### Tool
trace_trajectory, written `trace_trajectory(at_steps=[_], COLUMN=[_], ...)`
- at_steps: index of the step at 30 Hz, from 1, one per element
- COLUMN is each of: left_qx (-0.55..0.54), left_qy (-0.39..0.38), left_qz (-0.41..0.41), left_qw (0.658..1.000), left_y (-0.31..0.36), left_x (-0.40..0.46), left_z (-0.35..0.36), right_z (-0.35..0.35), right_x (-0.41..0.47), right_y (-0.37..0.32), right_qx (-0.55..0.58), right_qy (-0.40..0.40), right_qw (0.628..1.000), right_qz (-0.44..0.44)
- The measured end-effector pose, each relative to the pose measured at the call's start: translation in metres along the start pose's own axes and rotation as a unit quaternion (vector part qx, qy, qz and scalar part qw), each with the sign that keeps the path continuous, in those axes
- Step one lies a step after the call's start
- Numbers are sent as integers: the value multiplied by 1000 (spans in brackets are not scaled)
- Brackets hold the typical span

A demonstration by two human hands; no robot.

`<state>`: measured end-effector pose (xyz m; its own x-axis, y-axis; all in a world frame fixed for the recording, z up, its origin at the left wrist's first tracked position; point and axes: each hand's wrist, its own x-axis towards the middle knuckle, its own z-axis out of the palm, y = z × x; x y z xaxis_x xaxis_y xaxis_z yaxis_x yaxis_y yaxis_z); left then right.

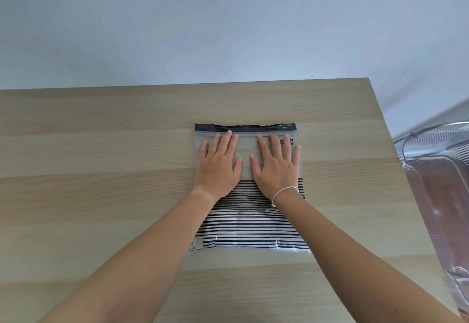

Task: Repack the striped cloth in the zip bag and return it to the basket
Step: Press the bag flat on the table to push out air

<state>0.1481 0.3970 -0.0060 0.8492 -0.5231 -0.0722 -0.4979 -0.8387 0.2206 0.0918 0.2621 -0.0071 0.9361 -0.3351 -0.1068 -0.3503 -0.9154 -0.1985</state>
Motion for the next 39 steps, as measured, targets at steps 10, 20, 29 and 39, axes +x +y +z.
trace_trajectory(at_steps=[10,20,29,39], left_qx=[29,13,11,41], left_qy=[-3,-19,-42,-60], left_qz=[-1,28,10,5], left_qw=[1000,999,999,997], left_y=[4,-8,-24,-25], left_x=[2,-8,-34,-31], left_z=[-2,-3,2,-3], right_z=[3,3,8,8], right_x=[4,-1,-24,-24], right_y=[2,12,31,30], right_qx=[-1,4,12,-4], right_qy=[-5,-20,-14,-24], right_qw=[1000,999,1000,1000], right_qz=[-8,-31,-8,-7])
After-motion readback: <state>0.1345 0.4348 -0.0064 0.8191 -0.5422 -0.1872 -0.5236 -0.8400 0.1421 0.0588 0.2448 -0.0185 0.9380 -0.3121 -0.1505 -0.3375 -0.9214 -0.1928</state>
